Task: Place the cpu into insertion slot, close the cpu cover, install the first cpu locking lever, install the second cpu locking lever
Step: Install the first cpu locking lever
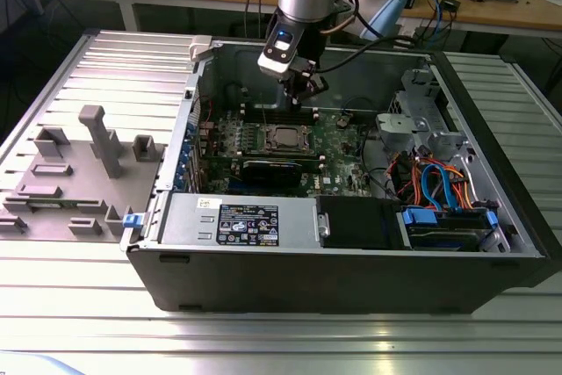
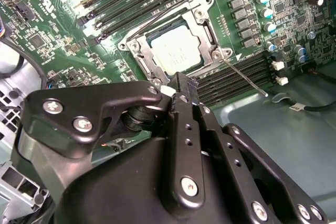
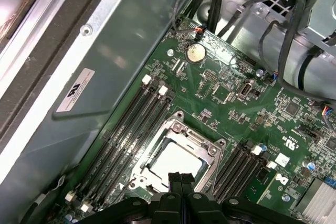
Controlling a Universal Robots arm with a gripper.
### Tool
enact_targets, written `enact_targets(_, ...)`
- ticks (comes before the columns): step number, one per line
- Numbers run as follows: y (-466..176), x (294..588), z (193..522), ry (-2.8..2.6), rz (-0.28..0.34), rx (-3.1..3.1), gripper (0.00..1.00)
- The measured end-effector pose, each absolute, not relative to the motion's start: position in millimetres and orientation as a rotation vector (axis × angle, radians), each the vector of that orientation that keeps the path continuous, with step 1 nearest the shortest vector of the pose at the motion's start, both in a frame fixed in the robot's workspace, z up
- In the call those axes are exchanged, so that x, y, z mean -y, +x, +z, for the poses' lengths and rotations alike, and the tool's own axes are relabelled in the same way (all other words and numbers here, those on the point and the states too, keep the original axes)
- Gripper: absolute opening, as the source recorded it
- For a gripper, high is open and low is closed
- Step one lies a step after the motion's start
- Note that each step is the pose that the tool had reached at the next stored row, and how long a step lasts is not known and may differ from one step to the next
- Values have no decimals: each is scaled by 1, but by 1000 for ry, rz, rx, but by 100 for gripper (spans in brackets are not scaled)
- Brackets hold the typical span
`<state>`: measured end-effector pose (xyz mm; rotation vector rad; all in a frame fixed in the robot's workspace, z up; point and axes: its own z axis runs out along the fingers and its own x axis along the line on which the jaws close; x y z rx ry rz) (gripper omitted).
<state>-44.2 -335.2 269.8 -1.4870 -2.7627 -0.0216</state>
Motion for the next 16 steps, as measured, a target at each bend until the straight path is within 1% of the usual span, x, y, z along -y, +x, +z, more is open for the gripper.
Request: enact_targets(16,-44,338,270,-1487,-22,2763,11)
